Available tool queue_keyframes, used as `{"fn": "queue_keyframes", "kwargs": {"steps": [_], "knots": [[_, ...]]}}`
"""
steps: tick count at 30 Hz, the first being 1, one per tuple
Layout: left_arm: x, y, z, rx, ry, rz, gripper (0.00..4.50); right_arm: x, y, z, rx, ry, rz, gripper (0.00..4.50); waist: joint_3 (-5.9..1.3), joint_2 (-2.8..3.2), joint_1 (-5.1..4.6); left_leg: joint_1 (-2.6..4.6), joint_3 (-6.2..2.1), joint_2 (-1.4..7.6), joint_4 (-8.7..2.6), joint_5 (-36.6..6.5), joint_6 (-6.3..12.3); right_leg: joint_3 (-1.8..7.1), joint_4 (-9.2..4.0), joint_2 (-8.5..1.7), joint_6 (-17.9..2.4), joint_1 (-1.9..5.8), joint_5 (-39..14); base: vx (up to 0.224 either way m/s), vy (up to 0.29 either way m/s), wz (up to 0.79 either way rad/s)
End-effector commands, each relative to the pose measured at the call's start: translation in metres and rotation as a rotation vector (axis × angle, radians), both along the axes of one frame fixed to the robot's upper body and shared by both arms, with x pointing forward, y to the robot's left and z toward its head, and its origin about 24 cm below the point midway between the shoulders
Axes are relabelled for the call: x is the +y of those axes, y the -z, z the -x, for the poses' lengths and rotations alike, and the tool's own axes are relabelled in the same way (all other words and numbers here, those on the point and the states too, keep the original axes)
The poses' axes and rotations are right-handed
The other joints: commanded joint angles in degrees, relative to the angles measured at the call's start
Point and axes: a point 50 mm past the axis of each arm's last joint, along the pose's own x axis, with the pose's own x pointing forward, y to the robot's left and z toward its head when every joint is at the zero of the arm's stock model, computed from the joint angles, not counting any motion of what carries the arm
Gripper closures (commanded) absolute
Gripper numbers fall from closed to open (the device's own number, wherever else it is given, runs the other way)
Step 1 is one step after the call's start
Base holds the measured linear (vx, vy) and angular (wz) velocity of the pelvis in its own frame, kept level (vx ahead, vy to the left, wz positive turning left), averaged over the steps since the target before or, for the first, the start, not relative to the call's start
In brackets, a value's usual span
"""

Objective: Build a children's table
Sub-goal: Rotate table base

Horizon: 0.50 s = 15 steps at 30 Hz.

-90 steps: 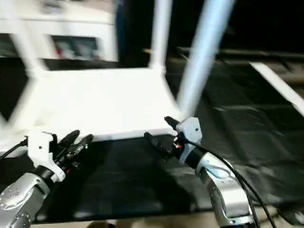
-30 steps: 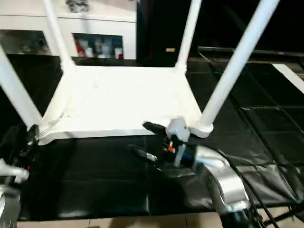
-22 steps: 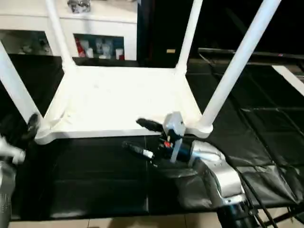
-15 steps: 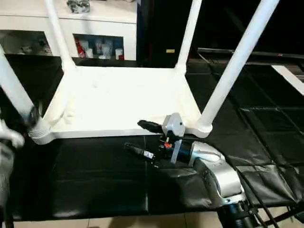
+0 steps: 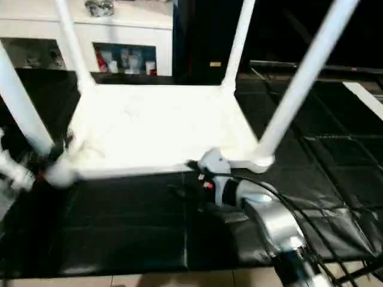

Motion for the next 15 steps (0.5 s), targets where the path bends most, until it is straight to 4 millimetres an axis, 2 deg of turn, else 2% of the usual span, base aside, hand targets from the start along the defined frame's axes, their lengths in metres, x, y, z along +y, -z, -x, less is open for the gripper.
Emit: {"fn": "queue_keyframes", "kwargs": {"steps": [1,2,3,4,5,7,9,10,13,15], "knots": [[-0.017,-0.008,0.012,0.026,0.183,0.018,0.08,-0.001,0.002,-0.008,0.019,0.056,0.027,0.00,-2.57,0.84,-0.18,0.72,0.25,1.28,-5.14,-14.52,-2.13,1.50,-3.00,-1.77,-12.32,1.71,-6.42,0.000,0.000,0.00],[-0.017,-0.008,0.012,0.026,0.183,0.018,0.08,-0.001,0.002,-0.008,0.019,0.056,0.027,0.00,-2.49,0.94,-0.31,0.81,0.23,1.31,-5.21,-15.16,-2.20,1.50,-3.09,-1.76,-12.21,1.54,-7.28,0.000,0.000,0.00],[-0.021,-0.009,0.018,0.046,0.228,0.019,0.08,0.001,0.004,-0.011,0.013,0.062,0.045,0.00,-2.28,0.71,-0.55,0.88,0.32,1.37,-5.33,-16.43,-2.45,1.54,-3.43,-1.62,-11.76,1.40,-9.28,0.000,0.000,0.00],[-0.024,-0.009,0.021,0.057,0.258,0.020,0.08,0.002,0.004,-0.012,0.007,0.065,0.054,0.00,-2.18,0.76,-0.64,0.72,0.25,1.33,-5.44,-16.91,-2.70,1.58,-3.44,-1.72,-11.58,1.40,-10.64,0.000,0.000,0.00],[-0.031,-0.011,0.028,0.079,0.323,0.019,0.08,0.007,0.006,-0.015,-0.001,0.062,0.059,0.00,-2.20,0.30,-0.69,0.84,0.39,1.39,-5.42,-17.26,-2.60,1.59,-3.61,-1.66,-11.38,1.28,-11.47,0.000,0.000,0.00],[-0.037,-0.014,0.032,0.088,0.371,0.021,0.08,0.011,0.006,-0.018,-0.012,0.057,0.068,0.00,-2.07,0.28,-0.75,0.94,0.42,1.43,-5.49,-18.10,-2.89,1.71,-3.78,-1.68,-10.89,1.04,-13.31,0.000,0.000,0.00],[-0.040,-0.016,0.033,0.087,0.387,0.021,0.08,0.012,0.006,-0.019,-0.016,0.054,0.073,0.00,-2.08,0.34,-0.71,0.99,0.45,1.47,-5.44,-17.55,-3.05,1.75,-3.68,-1.63,-10.62,1.05,-12.63,0.000,0.000,0.00],[-0.054,-0.021,0.036,0.080,0.456,0.041,0.08,0.019,0.007,-0.024,-0.028,0.053,0.085,0.00,-2.16,0.02,-0.69,0.89,0.48,1.49,-5.42,-16.62,-3.09,1.72,-3.45,-1.66,-10.55,1.19,-11.72,0.000,0.000,0.00],[-0.070,-0.026,0.041,0.089,0.538,0.055,0.08,0.026,0.006,-0.029,-0.040,0.054,0.085,0.00,-2.25,0.34,-0.92,0.79,0.66,1.49,-5.35,-14.80,-3.75,1.66,-3.15,-1.55,-10.87,1.24,-9.17,0.000,0.000,0.00],[-0.085,-0.029,0.047,0.105,0.614,0.082,0.08,0.033,0.002,-0.032,-0.068,0.034,0.054,0.00,-2.40,0.23,-1.12,0.81,0.80,1.48,-5.20,-14.05,-4.13,1.62,-2.85,-1.37,-11.25,1.32,-6.88,0.000,0.000,0.00]]}}
